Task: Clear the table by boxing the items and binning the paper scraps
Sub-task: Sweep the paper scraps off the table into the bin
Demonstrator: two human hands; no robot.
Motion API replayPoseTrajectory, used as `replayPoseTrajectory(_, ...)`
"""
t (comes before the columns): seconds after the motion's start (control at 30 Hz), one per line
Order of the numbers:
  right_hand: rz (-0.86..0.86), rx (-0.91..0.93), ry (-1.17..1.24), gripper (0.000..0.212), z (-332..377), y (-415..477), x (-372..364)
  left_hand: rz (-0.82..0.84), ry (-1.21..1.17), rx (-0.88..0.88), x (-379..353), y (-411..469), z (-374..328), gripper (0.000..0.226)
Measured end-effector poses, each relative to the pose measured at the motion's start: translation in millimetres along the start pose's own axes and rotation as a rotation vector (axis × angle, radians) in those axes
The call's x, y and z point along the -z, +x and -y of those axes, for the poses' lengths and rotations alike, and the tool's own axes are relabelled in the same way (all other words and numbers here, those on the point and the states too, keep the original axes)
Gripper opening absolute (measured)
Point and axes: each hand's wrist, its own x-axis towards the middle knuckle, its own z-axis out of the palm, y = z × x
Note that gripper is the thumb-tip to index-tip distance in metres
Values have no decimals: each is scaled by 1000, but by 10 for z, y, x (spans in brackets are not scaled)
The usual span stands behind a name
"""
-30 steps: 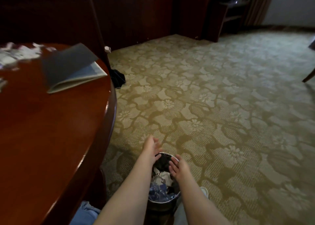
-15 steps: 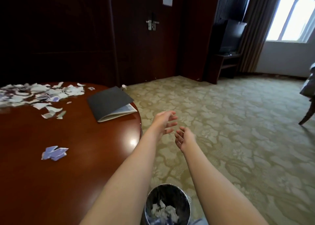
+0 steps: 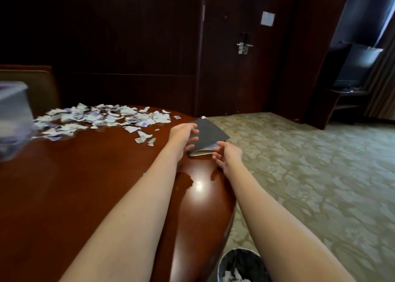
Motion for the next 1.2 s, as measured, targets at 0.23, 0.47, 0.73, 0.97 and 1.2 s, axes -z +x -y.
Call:
replayPoseTrajectory(0.23,293,293,-548,26,-406,-30,-672,-247,71,0,801,352,54,14)
replayPoseTrajectory(0.47,313,445,-813,27,-553,218,-1135,-327,-7,17,1233,633,335,10)
replayPoseTrajectory(0.73,228,633,-992,22,-670,617,-1682,-572,54,-148,1887,1146,317,25)
replayPoseTrajectory(0.97,267,679,-970,14,-736,968,-2076,-825,273,-217,2468,1551,257,24)
replayPoseTrajectory(1.2,271,755,-1041,20,-743,1244,-2414,-839,841,-69,2878,1792,254,49)
